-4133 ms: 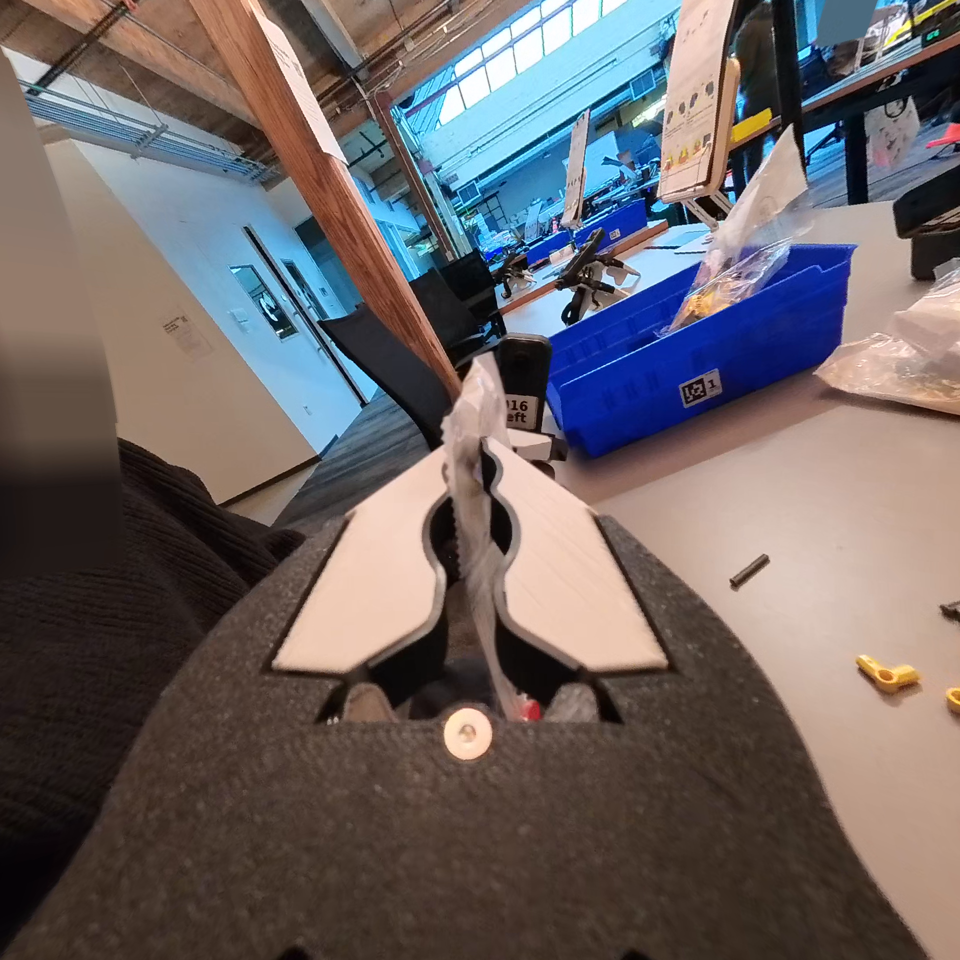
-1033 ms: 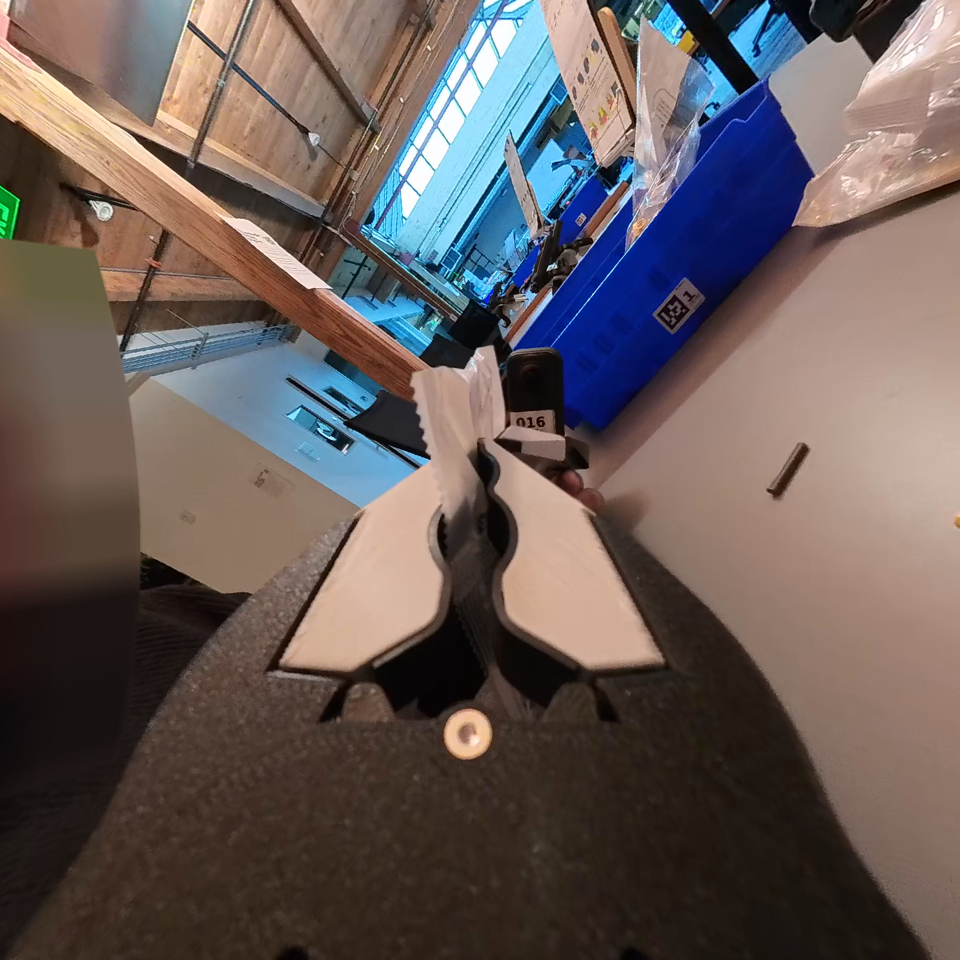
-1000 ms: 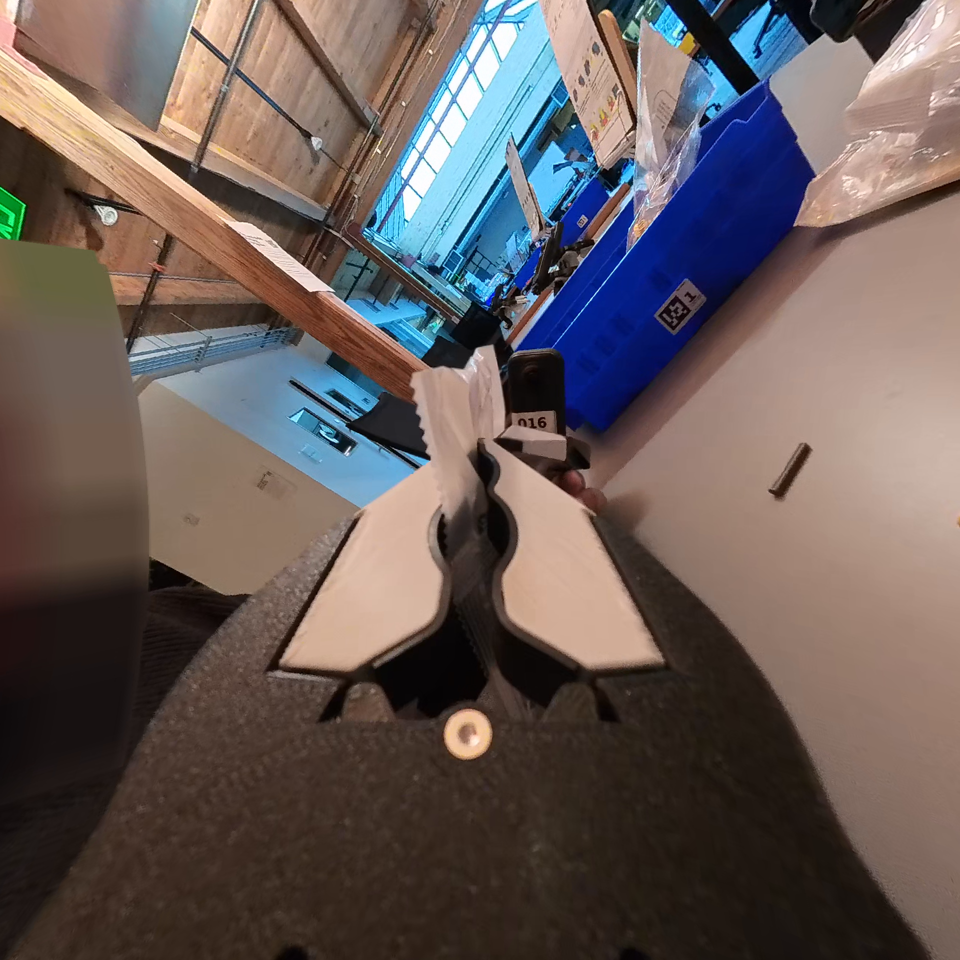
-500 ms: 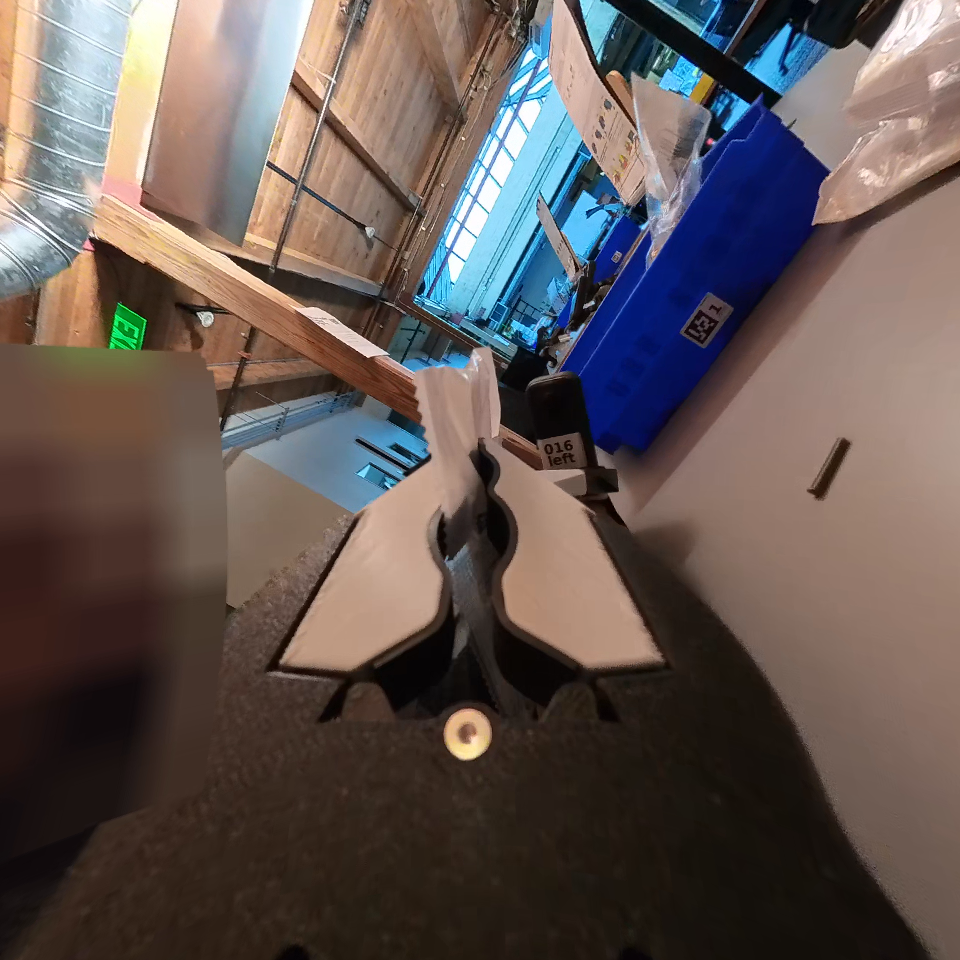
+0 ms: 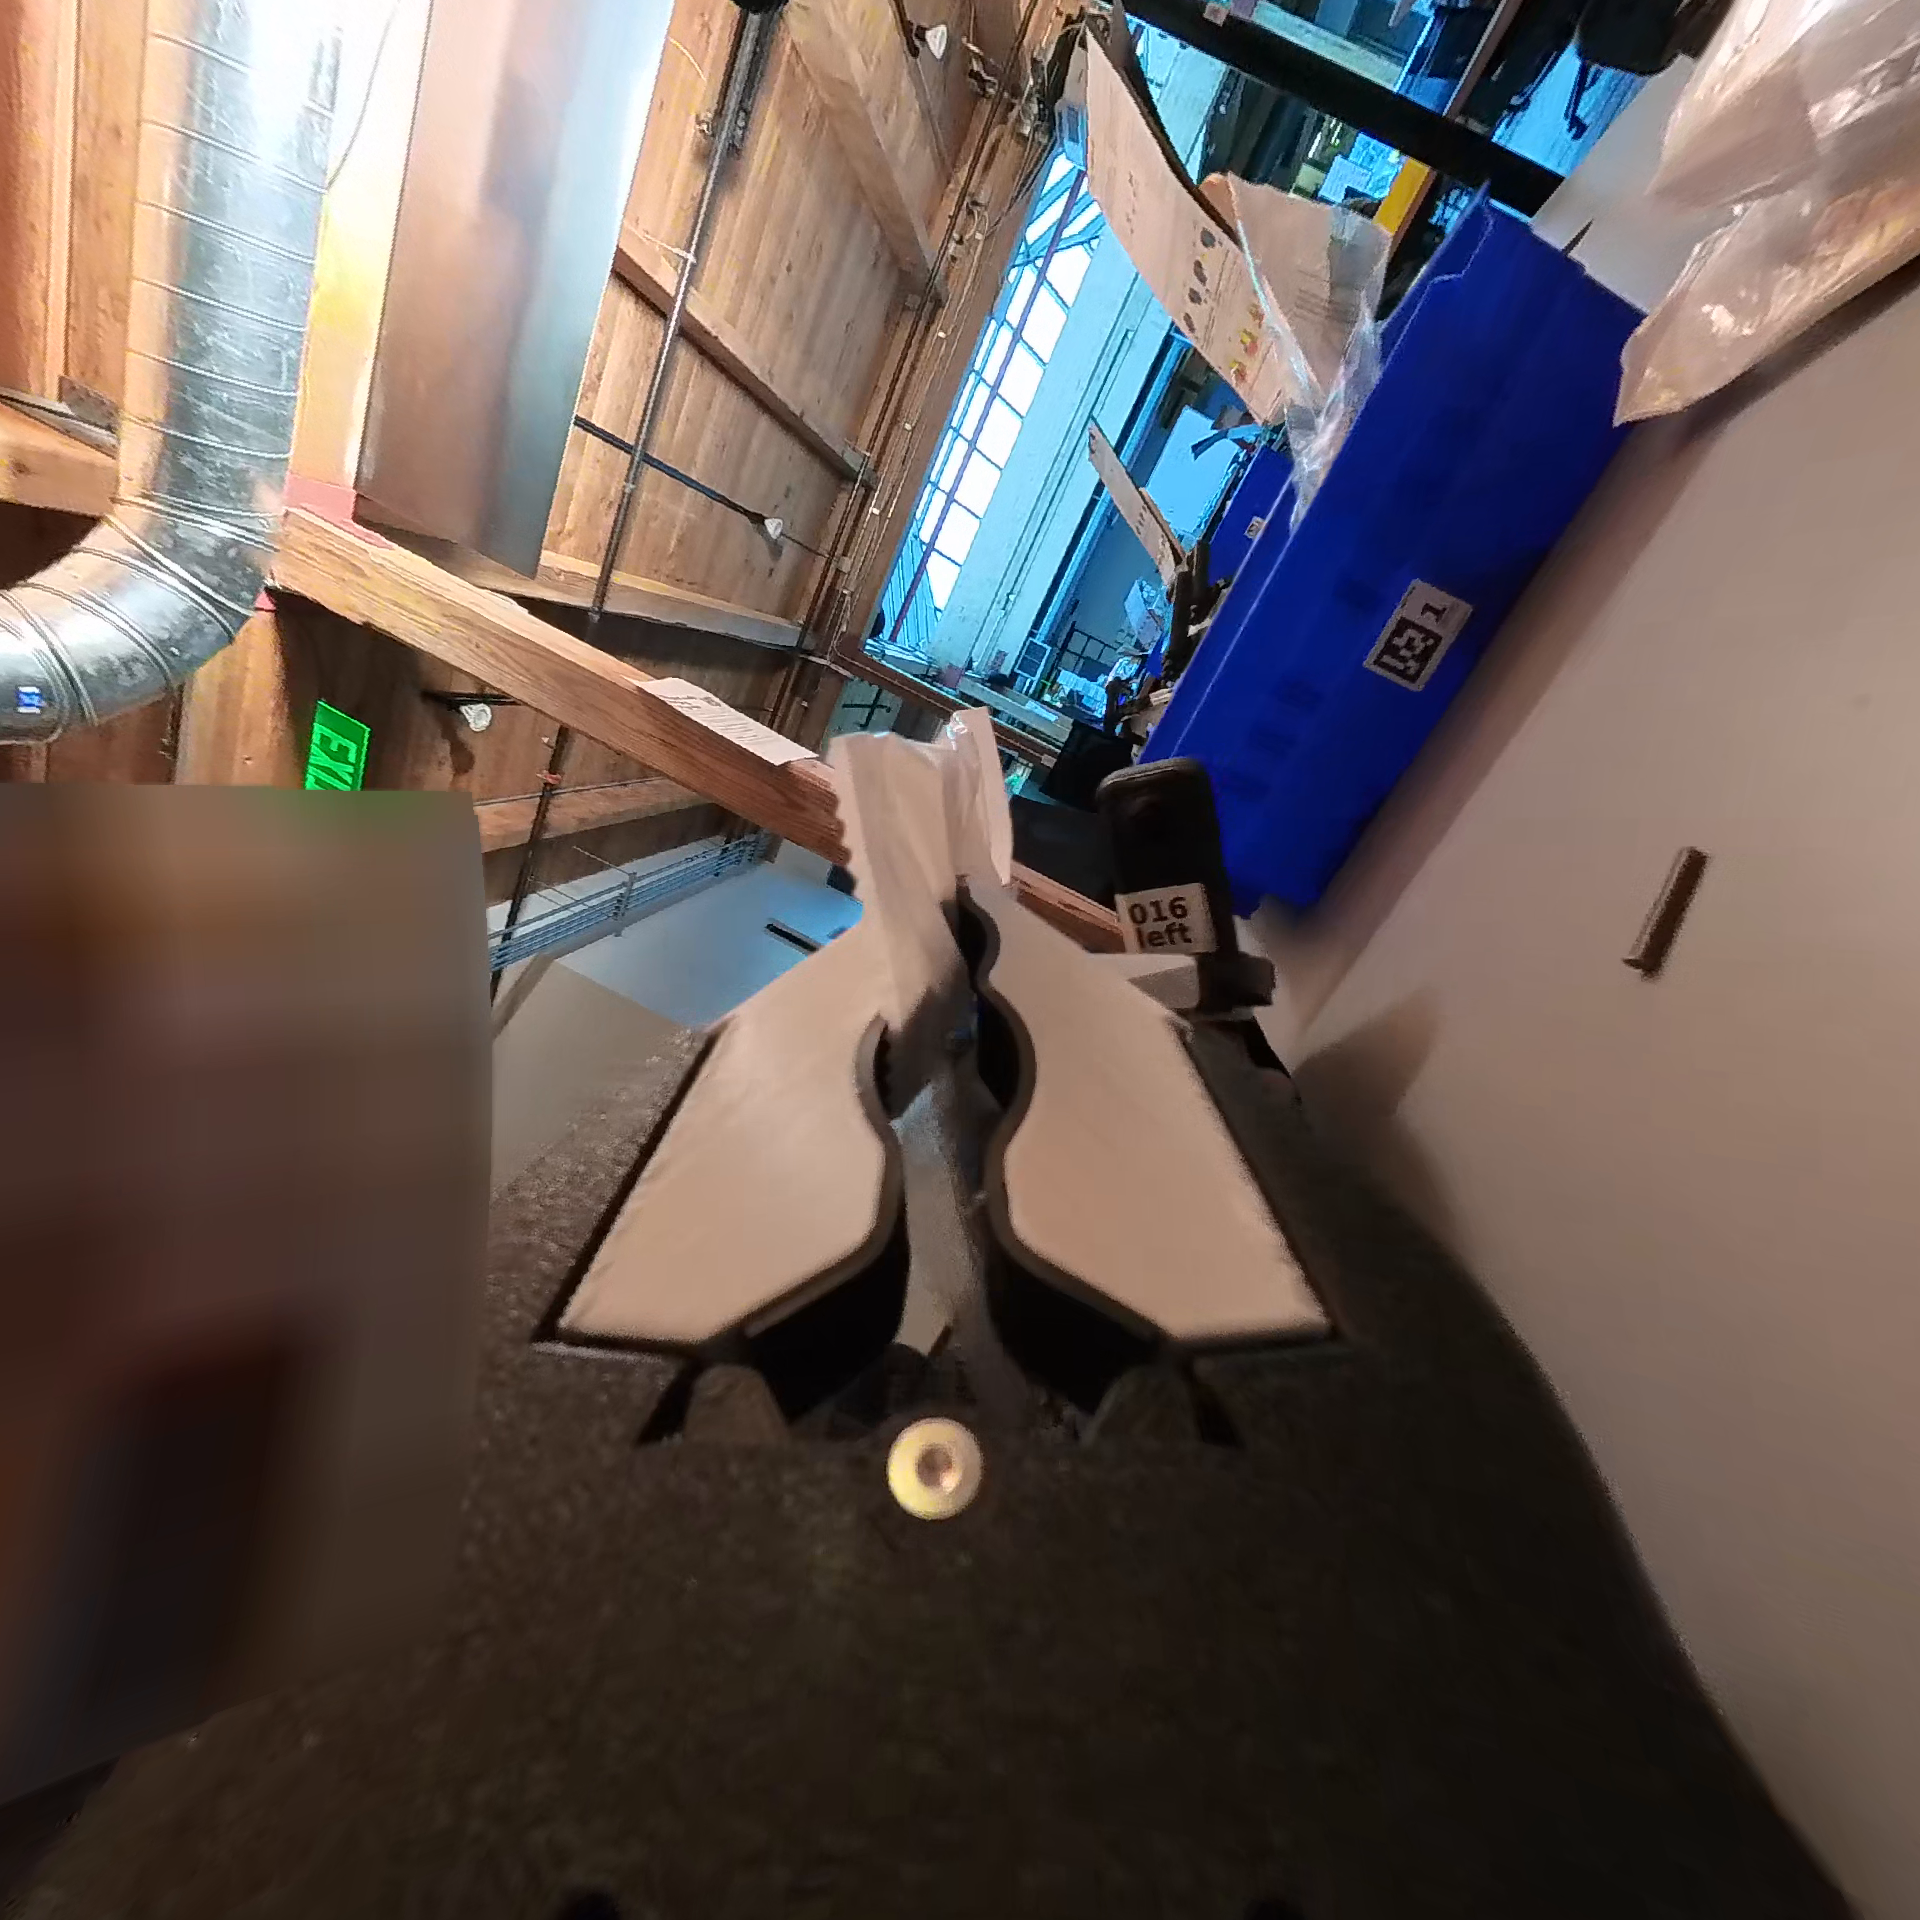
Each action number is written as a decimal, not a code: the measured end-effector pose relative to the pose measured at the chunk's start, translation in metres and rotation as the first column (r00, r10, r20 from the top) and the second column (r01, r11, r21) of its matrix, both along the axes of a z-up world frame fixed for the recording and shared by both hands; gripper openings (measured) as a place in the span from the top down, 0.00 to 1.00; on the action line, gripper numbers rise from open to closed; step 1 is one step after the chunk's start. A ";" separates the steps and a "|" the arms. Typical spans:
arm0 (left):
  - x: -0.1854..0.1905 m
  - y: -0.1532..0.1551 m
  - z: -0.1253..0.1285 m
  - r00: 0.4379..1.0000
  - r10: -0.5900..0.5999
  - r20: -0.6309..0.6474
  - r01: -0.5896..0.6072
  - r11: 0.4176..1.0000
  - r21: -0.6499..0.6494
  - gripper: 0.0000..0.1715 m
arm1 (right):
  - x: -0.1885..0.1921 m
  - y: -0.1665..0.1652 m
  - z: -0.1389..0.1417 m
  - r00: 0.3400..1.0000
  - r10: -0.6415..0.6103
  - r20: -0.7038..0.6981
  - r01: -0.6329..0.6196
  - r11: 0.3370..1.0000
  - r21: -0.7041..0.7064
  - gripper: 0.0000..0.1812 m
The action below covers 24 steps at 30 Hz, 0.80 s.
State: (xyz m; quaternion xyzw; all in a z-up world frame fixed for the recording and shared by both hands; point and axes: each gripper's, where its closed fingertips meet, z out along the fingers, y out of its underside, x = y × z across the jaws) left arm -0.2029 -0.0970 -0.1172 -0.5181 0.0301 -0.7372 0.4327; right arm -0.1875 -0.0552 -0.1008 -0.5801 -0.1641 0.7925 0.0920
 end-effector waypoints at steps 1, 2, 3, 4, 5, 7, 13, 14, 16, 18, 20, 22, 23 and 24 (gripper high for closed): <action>-0.001 0.002 -0.001 0.999 0.027 -0.024 -0.027 1.000 0.010 0.92 | 0.001 0.000 0.001 1.000 -0.005 0.000 0.005 1.000 0.011 1.00; -0.002 0.004 -0.002 0.997 0.059 -0.045 -0.058 0.998 0.019 0.92 | 0.001 0.001 0.003 1.000 -0.014 -0.003 0.014 1.000 0.025 1.00; -0.005 0.006 -0.003 0.994 0.091 -0.060 -0.089 0.996 0.028 0.92 | 0.003 0.002 0.005 1.000 -0.024 -0.004 0.024 0.999 0.045 1.00; -0.007 0.007 -0.003 0.991 0.115 -0.073 -0.113 0.993 0.035 0.91 | 0.005 0.003 0.007 0.999 -0.036 0.005 0.035 0.997 0.074 1.00; -0.010 0.008 -0.005 0.987 0.136 -0.085 -0.133 0.990 0.040 0.91 | 0.007 0.005 0.008 0.998 -0.054 0.020 0.051 0.992 0.116 1.00; -0.013 0.012 -0.009 0.975 0.179 -0.129 -0.174 0.984 0.046 0.91 | 0.012 0.010 0.011 0.991 -0.118 0.062 0.100 0.967 0.233 1.00; -0.012 0.024 -0.029 0.852 0.351 -0.389 -0.320 0.936 0.143 0.91 | 0.005 0.019 0.037 0.936 -0.316 0.155 0.155 0.766 0.624 1.00; -0.013 0.025 -0.032 0.824 0.377 -0.422 -0.340 0.926 0.163 0.91 | -0.003 0.020 0.044 0.930 -0.334 0.151 0.152 0.726 0.671 1.00; -0.015 0.026 -0.035 0.784 0.416 -0.460 -0.363 0.909 0.204 0.91 | -0.025 0.019 0.056 0.932 -0.335 0.141 0.128 0.665 0.736 1.00; -0.020 0.026 -0.034 0.760 0.457 -0.462 -0.392 0.889 0.235 0.91 | -0.056 0.016 0.066 0.950 -0.282 0.133 0.083 0.641 0.763 1.00; -0.024 0.024 -0.031 0.771 0.478 -0.421 -0.414 0.878 0.239 0.91 | -0.093 0.013 0.075 0.971 -0.195 0.135 0.019 0.630 0.776 1.00; -0.025 0.024 -0.030 0.784 0.488 -0.382 -0.429 0.872 0.235 0.91 | -0.135 0.014 0.085 0.985 -0.098 0.139 -0.052 0.604 0.795 1.00; -0.023 0.024 -0.029 0.786 0.495 -0.370 -0.433 0.869 0.240 0.91 | -0.157 0.014 0.090 0.988 -0.042 0.148 -0.097 0.582 0.807 1.00; -0.021 0.023 -0.028 0.786 0.501 -0.362 -0.436 0.864 0.250 0.91 | -0.180 0.013 0.094 0.986 0.016 0.167 -0.148 0.556 0.818 1.00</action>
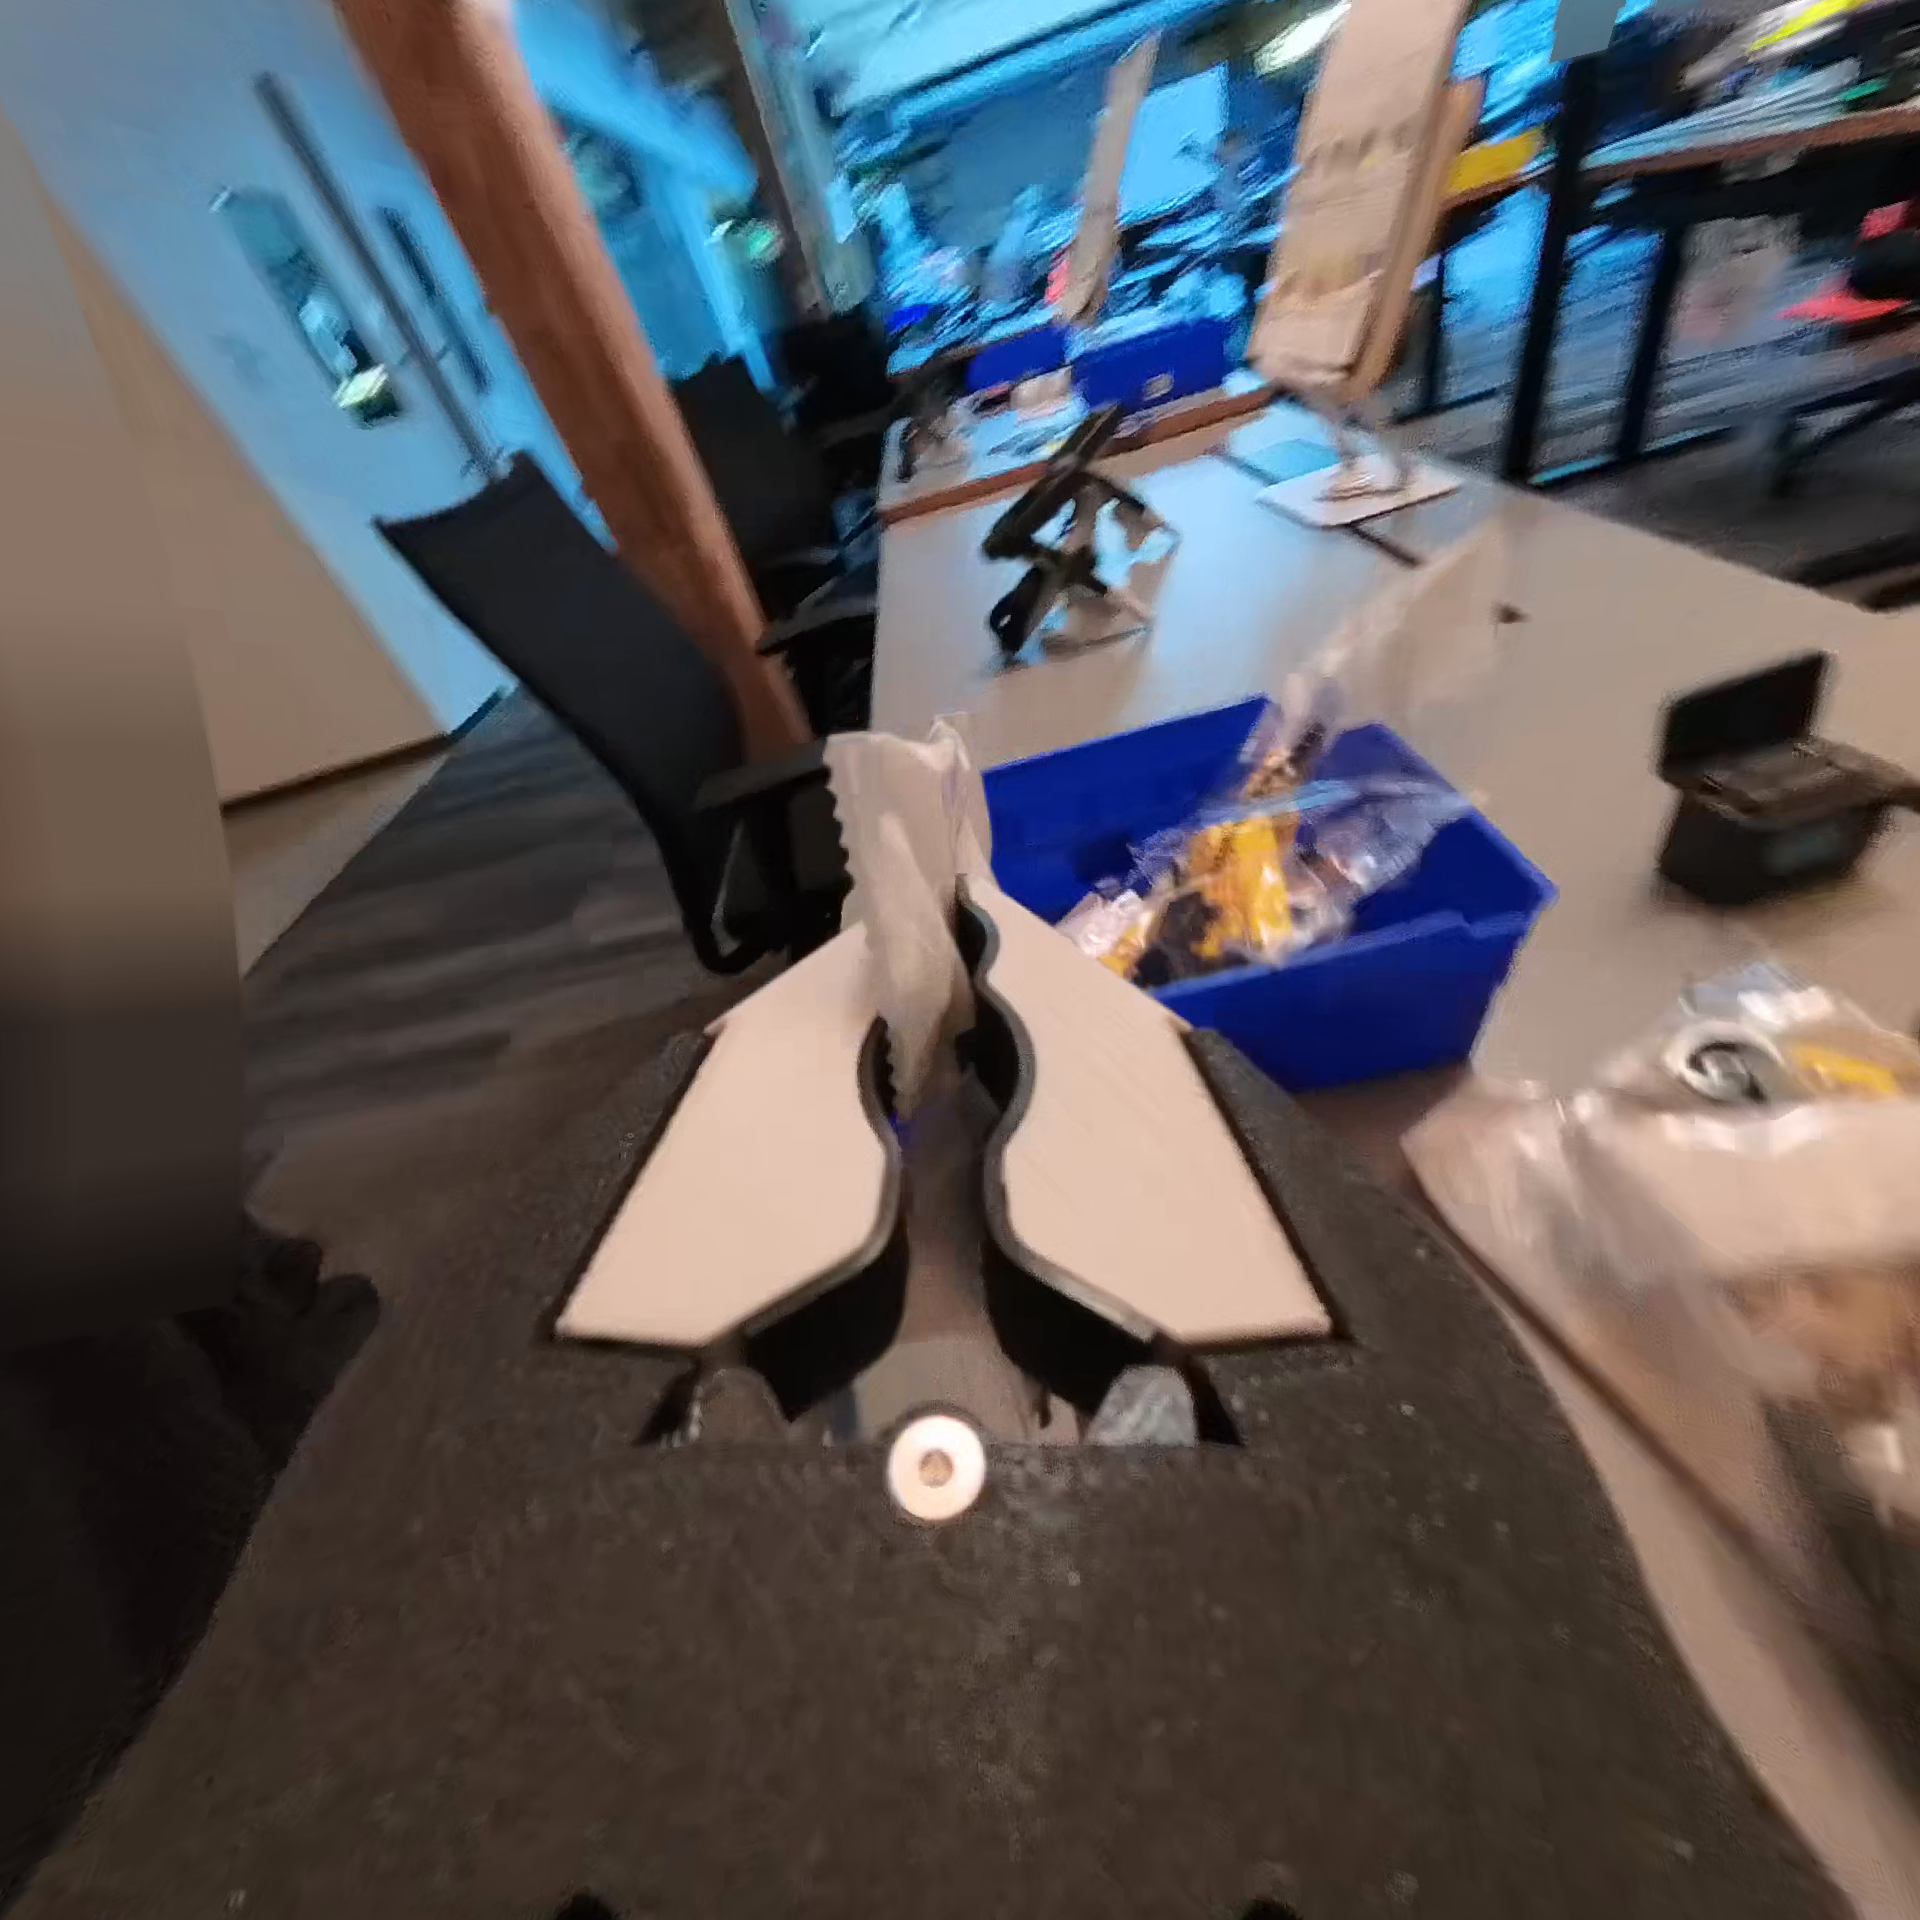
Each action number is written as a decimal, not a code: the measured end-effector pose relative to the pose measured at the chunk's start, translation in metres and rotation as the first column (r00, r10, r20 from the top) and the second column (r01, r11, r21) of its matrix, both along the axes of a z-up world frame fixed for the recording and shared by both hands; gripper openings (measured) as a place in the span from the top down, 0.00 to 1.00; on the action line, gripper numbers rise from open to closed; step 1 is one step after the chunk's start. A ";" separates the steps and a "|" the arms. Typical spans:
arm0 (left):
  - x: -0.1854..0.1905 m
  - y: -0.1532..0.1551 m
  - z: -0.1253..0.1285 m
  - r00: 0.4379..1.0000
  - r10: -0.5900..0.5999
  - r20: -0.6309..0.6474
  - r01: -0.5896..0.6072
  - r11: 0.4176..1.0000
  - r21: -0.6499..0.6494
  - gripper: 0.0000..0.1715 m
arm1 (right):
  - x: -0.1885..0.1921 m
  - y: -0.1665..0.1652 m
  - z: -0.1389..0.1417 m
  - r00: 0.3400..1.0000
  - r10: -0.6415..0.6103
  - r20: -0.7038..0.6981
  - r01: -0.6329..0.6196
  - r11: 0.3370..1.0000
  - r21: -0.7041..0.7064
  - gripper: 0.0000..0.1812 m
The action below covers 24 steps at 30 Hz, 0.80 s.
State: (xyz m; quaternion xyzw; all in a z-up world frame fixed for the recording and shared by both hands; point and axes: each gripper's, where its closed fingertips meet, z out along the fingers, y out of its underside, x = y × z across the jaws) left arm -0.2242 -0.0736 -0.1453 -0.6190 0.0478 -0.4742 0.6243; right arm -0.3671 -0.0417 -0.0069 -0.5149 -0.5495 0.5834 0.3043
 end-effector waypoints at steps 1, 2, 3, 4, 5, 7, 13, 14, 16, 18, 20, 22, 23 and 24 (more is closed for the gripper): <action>0.002 -0.001 0.003 1.000 0.003 0.004 -0.003 1.000 0.015 0.91 | -0.023 -0.002 0.003 0.997 0.068 0.025 -0.069 0.997 0.025 1.00; 0.003 -0.001 0.007 1.000 0.000 0.018 -0.001 1.000 0.031 0.91 | -0.045 -0.006 0.004 0.988 0.142 0.053 -0.145 0.988 0.054 1.00; 0.004 -0.002 0.012 0.999 -0.008 0.038 0.006 0.999 0.052 0.91 | -0.067 -0.013 0.003 0.973 0.216 0.084 -0.223 0.971 0.088 1.00; 0.004 -0.003 0.017 0.998 -0.016 0.062 0.012 0.997 0.071 0.91 | -0.088 -0.022 0.000 0.948 0.295 0.117 -0.308 0.944 0.117 1.00; 0.002 -0.003 0.022 0.996 -0.017 0.088 0.009 0.996 0.087 0.91 | -0.107 -0.034 -0.005 0.915 0.375 0.149 -0.395 0.908 0.140 1.00; -0.001 0.001 0.034 0.991 -0.007 0.132 -0.011 0.991 0.136 0.91 | -0.141 -0.059 -0.020 0.835 0.508 0.214 -0.543 0.824 0.161 1.00; 0.014 0.006 0.044 0.999 -0.030 -0.039 0.039 0.966 0.255 0.91 | -0.221 -0.098 -0.072 0.699 0.583 0.414 -0.679 0.723 0.126 0.80; 0.011 0.007 0.045 0.999 -0.032 -0.024 0.037 0.964 0.263 0.91 | -0.231 -0.088 -0.081 0.722 0.526 0.450 -0.647 0.744 0.169 0.79; 0.005 0.006 0.046 0.998 -0.051 0.021 0.044 0.965 0.260 0.91 | -0.244 -0.063 -0.089 0.786 0.393 0.477 -0.553 0.792 0.260 0.76; -0.005 0.005 0.048 0.996 -0.044 0.076 0.023 0.966 0.258 0.91 | -0.244 -0.036 -0.082 0.855 0.273 0.440 -0.433 0.844 0.317 0.76; -0.013 0.004 0.049 0.994 -0.019 0.107 -0.010 0.964 0.267 0.91 | -0.236 -0.004 -0.072 0.917 0.139 0.373 -0.279 0.893 0.352 0.76; -0.015 0.004 0.049 0.994 -0.012 0.106 -0.017 0.963 0.270 0.91 | -0.230 0.045 -0.062 0.960 -0.093 0.264 -0.025 0.912 0.410 0.68; -0.015 0.004 0.049 0.995 -0.009 0.099 -0.018 0.962 0.271 0.91 | -0.227 0.073 -0.054 0.957 -0.221 0.187 0.124 0.896 0.426 0.60; -0.016 0.004 0.049 0.996 -0.002 0.087 -0.022 0.962 0.272 0.91 | -0.221 0.097 -0.048 0.940 -0.317 0.124 0.239 0.875 0.422 0.60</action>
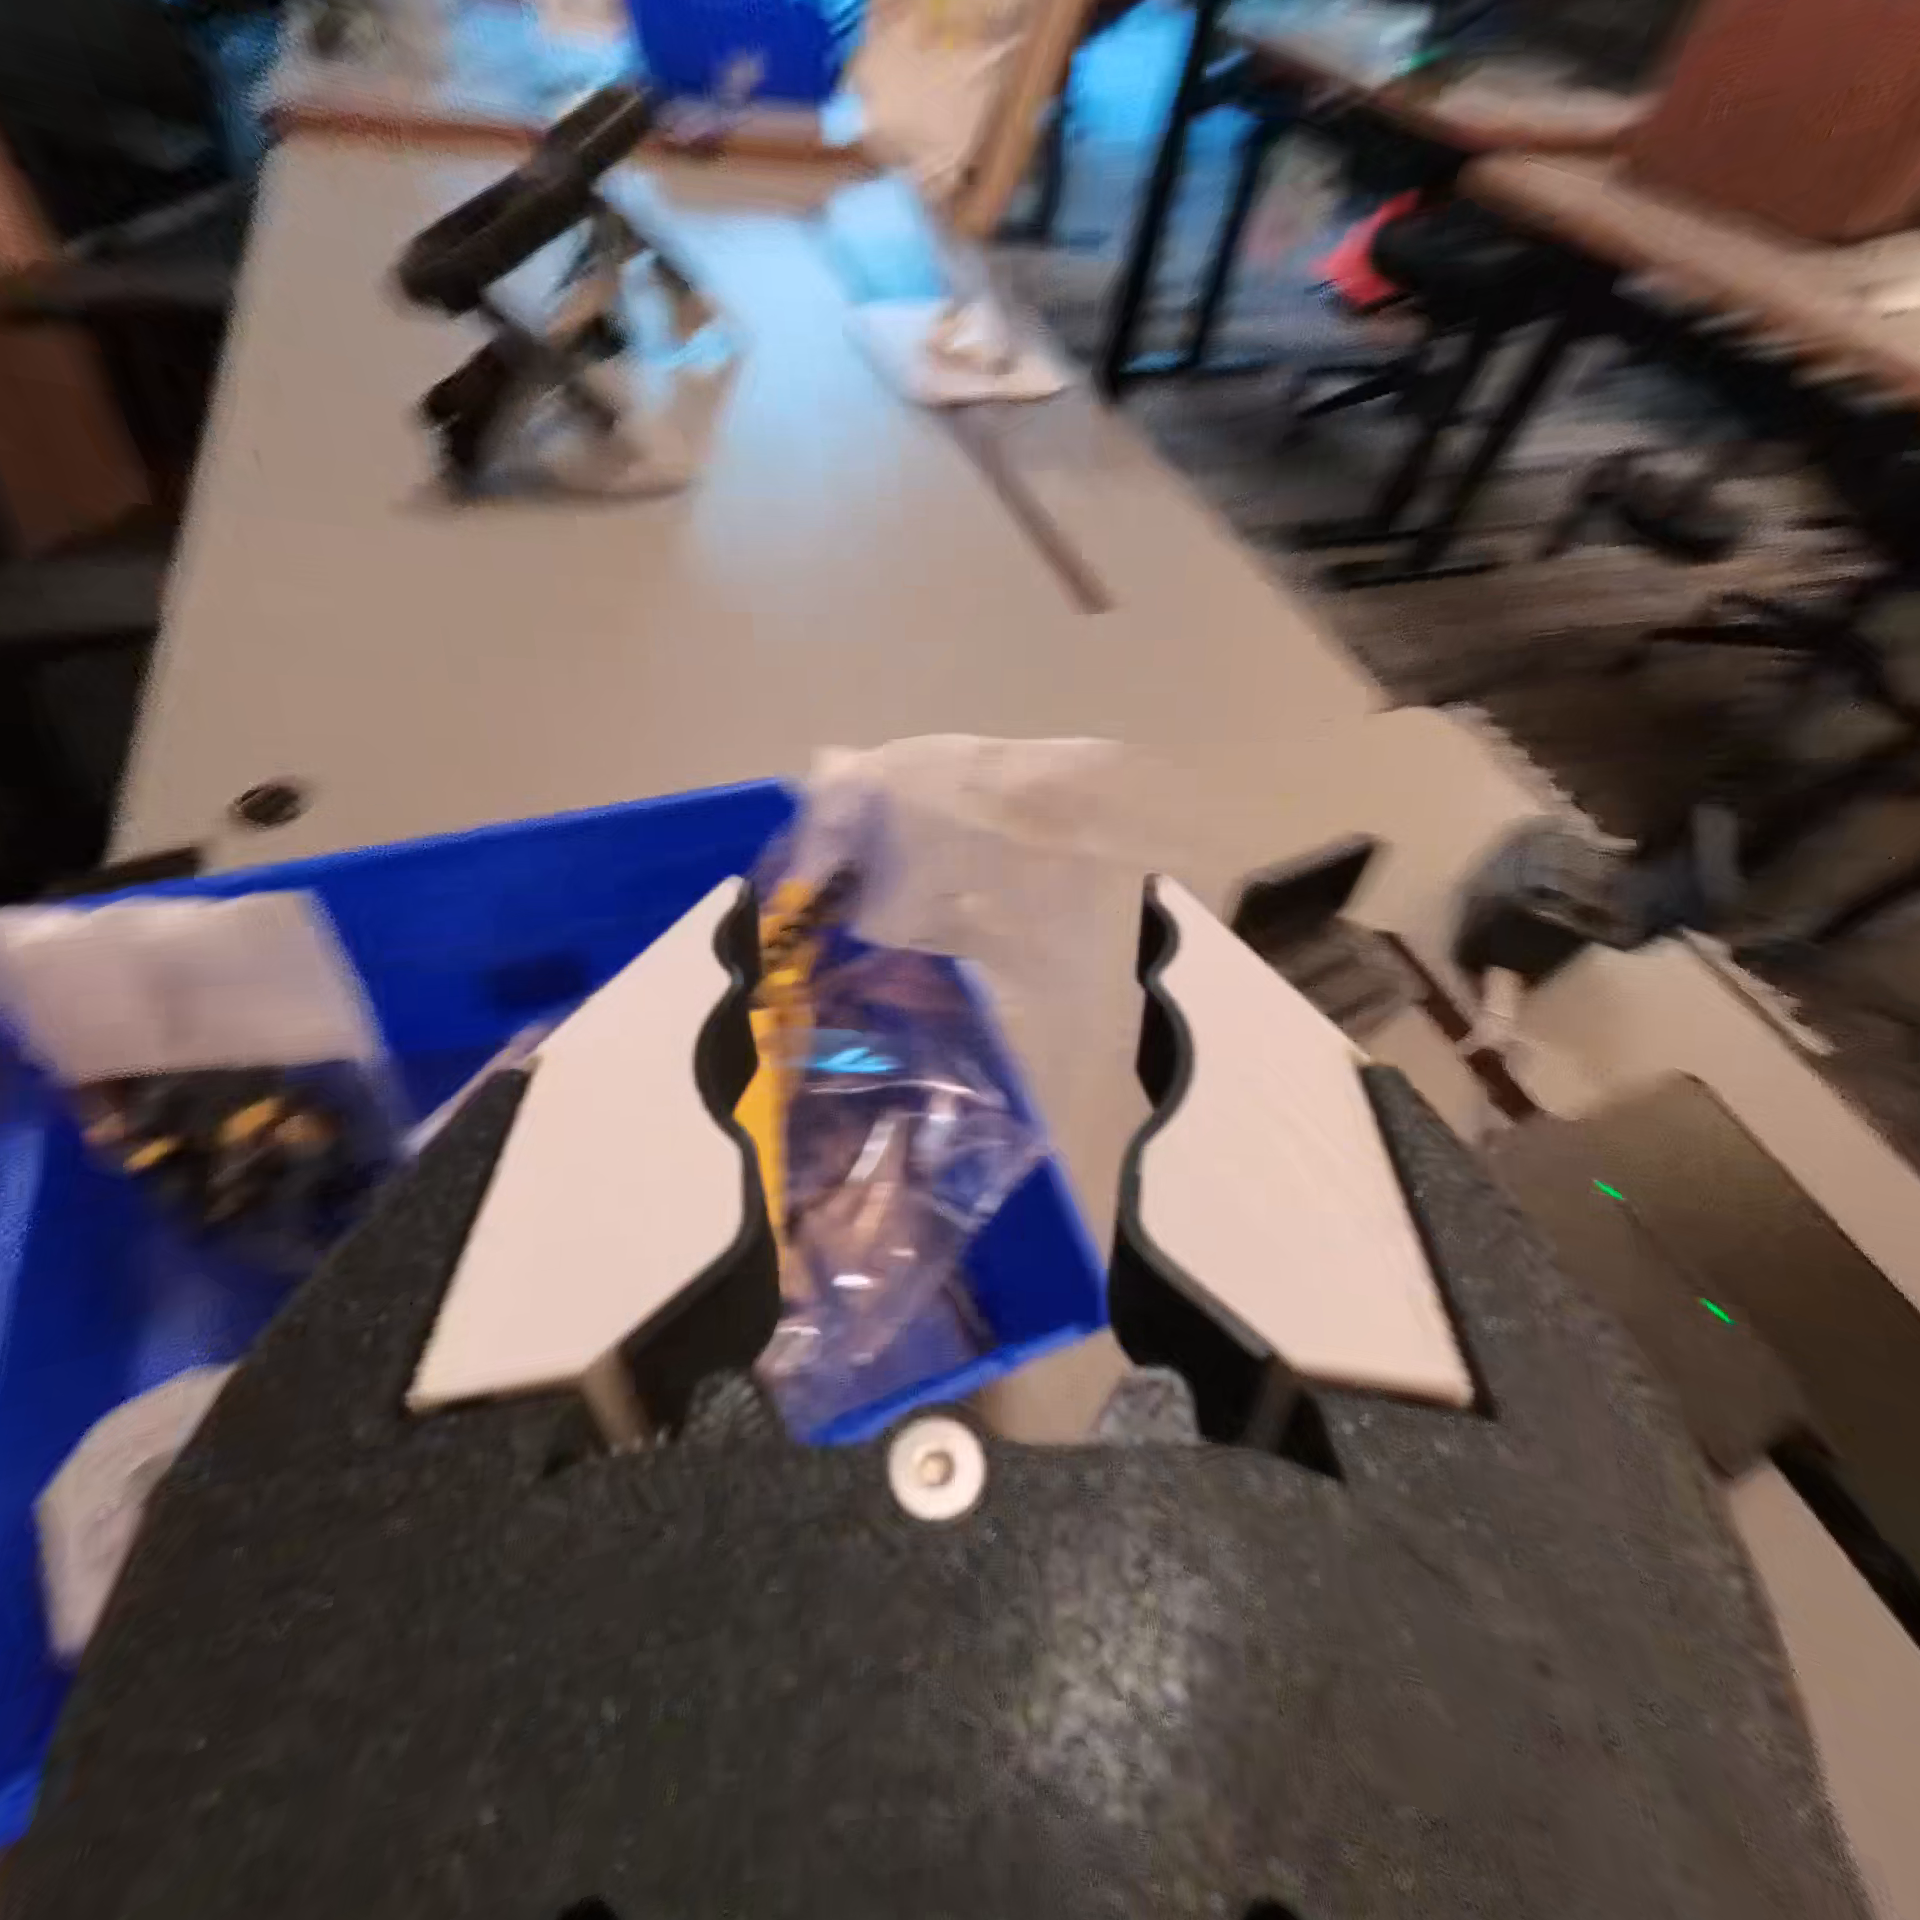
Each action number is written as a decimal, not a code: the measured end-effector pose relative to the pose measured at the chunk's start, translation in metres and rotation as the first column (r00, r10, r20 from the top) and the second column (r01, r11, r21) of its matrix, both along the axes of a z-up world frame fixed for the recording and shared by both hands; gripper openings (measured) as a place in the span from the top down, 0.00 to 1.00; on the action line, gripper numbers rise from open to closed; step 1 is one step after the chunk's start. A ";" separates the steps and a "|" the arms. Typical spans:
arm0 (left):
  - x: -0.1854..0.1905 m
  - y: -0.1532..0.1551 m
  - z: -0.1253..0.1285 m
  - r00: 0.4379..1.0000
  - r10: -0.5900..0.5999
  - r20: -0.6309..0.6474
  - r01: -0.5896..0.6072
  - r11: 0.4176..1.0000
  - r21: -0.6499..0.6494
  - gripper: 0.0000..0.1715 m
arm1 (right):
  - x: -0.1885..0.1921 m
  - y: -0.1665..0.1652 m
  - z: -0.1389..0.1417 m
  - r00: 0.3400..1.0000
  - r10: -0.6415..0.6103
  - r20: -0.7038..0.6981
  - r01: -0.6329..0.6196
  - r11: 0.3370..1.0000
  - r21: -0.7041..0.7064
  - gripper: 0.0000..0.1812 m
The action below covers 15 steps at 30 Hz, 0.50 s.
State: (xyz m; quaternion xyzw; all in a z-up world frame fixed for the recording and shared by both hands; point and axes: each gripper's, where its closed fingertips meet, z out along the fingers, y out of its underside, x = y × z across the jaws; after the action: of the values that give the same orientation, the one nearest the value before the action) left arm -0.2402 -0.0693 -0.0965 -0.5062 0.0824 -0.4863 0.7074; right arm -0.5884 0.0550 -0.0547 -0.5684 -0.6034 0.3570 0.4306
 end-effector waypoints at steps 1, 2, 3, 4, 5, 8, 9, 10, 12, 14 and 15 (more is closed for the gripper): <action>-0.001 0.000 0.000 1.000 0.012 -0.012 -0.012 1.000 0.003 0.91 | 0.005 0.019 0.002 0.997 -0.073 -0.036 0.072 0.997 -0.015 0.60; -0.003 0.001 0.000 0.999 0.027 -0.024 -0.027 1.000 0.006 0.91 | 0.008 0.031 -0.004 0.993 -0.116 -0.028 0.115 0.992 -0.053 0.60; -0.005 0.001 0.001 0.999 0.040 -0.034 -0.040 0.999 0.010 0.91 | 0.009 0.037 -0.016 0.991 -0.129 0.019 0.130 0.987 -0.099 0.60; -0.006 0.002 0.001 0.998 0.050 -0.041 -0.050 0.999 0.011 0.91 | 0.009 0.038 -0.032 0.988 -0.129 0.084 0.141 0.979 -0.145 0.59; -0.006 0.002 0.001 0.997 0.056 -0.048 -0.056 0.998 0.009 0.91 | 0.007 0.035 -0.048 0.981 -0.115 0.154 0.143 0.972 -0.186 0.57; -0.006 0.005 0.000 0.994 0.081 -0.078 -0.082 0.997 -0.012 0.91 | 0.000 0.023 -0.079 0.958 -0.092 0.272 0.149 0.969 -0.198 0.56; -0.006 0.008 -0.002 0.992 0.084 -0.092 -0.087 0.996 -0.033 0.91 | -0.003 0.018 -0.083 0.957 -0.086 0.276 0.142 0.972 -0.187 0.57; -0.004 0.008 -0.001 0.992 0.075 -0.101 -0.079 0.996 -0.039 0.91 | -0.005 0.010 -0.084 0.957 -0.062 0.283 0.119 0.974 -0.191 0.67; -0.003 0.005 0.004 0.992 0.067 -0.107 -0.070 0.997 -0.018 0.91 | -0.005 -0.005 -0.072 0.968 -0.009 0.249 0.062 0.977 -0.205 1.00; -0.002 -0.002 0.011 0.990 0.066 -0.121 -0.064 0.998 0.022 0.91 | 0.001 -0.021 -0.049 0.976 0.072 0.206 -0.010 0.959 -0.285 1.00; -0.002 -0.005 0.016 0.989 0.072 -0.127 -0.067 0.997 0.044 0.91 | 0.007 -0.031 -0.034 0.976 0.123 0.182 -0.056 0.939 -0.338 1.00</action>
State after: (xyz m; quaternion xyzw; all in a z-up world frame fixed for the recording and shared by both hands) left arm -0.2418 -0.0742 -0.0806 -0.5250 0.1196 -0.4259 0.7271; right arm -0.5812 0.0238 -0.0889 -0.6374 -0.6004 0.4136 0.2494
